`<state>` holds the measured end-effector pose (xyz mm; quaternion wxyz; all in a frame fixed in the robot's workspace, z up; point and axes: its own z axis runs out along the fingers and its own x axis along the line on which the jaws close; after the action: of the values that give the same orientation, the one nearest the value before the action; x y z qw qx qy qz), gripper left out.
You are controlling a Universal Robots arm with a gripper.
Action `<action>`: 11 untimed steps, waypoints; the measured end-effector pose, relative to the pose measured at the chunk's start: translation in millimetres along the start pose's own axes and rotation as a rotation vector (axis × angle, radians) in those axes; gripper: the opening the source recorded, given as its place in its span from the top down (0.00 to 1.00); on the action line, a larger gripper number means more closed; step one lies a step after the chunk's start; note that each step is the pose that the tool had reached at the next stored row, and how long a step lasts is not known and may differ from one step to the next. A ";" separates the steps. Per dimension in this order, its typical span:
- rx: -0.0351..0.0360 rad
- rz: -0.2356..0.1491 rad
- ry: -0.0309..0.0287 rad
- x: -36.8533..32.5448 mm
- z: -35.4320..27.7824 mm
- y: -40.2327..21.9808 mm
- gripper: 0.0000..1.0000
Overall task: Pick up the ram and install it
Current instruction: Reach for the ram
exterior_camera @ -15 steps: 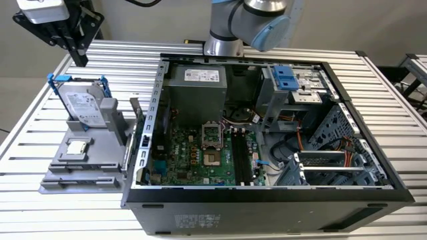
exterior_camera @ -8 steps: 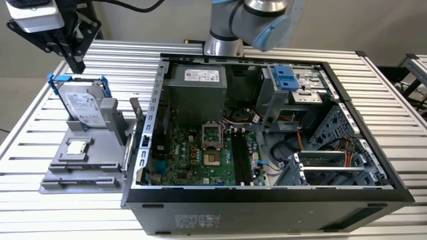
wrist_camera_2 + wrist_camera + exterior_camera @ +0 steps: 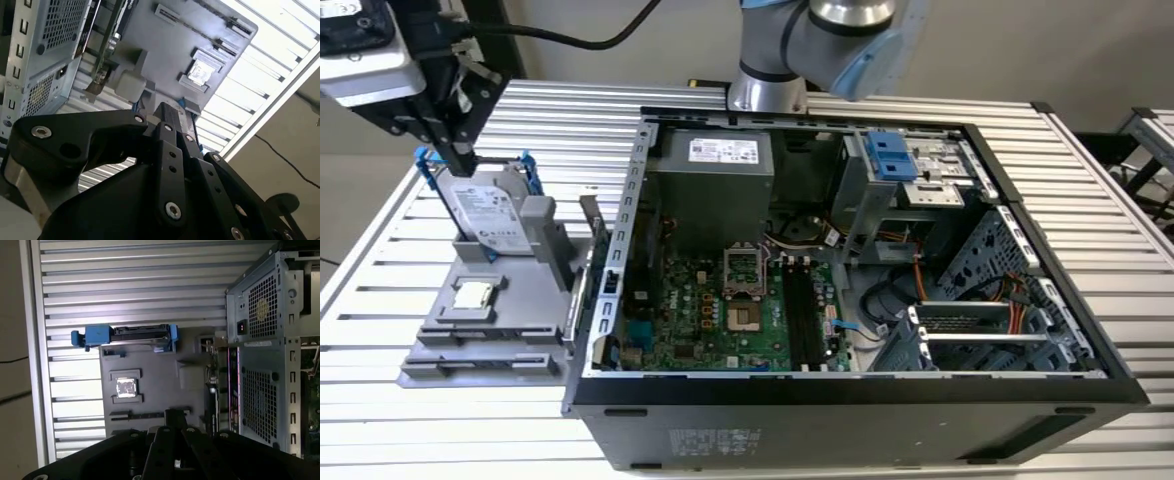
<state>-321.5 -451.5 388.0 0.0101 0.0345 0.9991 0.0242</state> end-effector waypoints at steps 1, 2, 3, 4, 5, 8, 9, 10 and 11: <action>0.0000 0.000 0.0001 -0.4 0.1 -4.5 1.00; 0.0000 0.000 0.0000 -0.7 0.3 -9.4 1.00; 0.0000 0.000 0.0000 -1.1 0.4 -13.9 1.00; 0.0000 0.000 0.0001 -1.5 0.5 -18.4 1.00; 0.0001 0.000 0.0001 -1.8 0.6 -22.9 1.00; 0.0000 0.000 0.0001 -2.8 0.6 -36.6 1.00; 0.0000 0.000 0.0001 -3.2 0.6 -41.0 1.00; 0.0000 0.000 0.0003 -3.4 0.5 -45.2 1.00; 0.0000 0.000 0.0005 -3.8 0.7 -45.9 1.00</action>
<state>-320.8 -497.5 385.1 0.0098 0.0345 0.9991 0.0242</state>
